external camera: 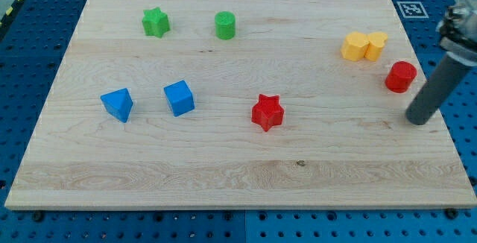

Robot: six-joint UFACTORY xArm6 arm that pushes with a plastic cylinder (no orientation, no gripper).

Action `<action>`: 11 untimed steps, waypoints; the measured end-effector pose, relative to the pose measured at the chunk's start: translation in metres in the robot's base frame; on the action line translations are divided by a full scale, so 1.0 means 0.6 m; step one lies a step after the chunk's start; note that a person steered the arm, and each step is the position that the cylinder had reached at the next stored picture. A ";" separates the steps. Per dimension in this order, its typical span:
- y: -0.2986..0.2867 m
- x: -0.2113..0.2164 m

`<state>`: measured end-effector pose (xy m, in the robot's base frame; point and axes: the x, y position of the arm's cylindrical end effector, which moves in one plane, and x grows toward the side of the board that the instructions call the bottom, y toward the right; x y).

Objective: Slide red star diagonally to the yellow hexagon

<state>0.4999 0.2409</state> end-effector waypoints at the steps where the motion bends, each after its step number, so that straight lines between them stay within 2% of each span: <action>1: -0.004 -0.053; 2: 0.030 -0.087; 3: 0.045 -0.091; 4: 0.015 -0.044; 5: -0.100 -0.040; 6: -0.224 -0.085; 8: -0.395 -0.069; 9: -0.396 0.009; 10: -0.339 0.052; 11: -0.228 0.005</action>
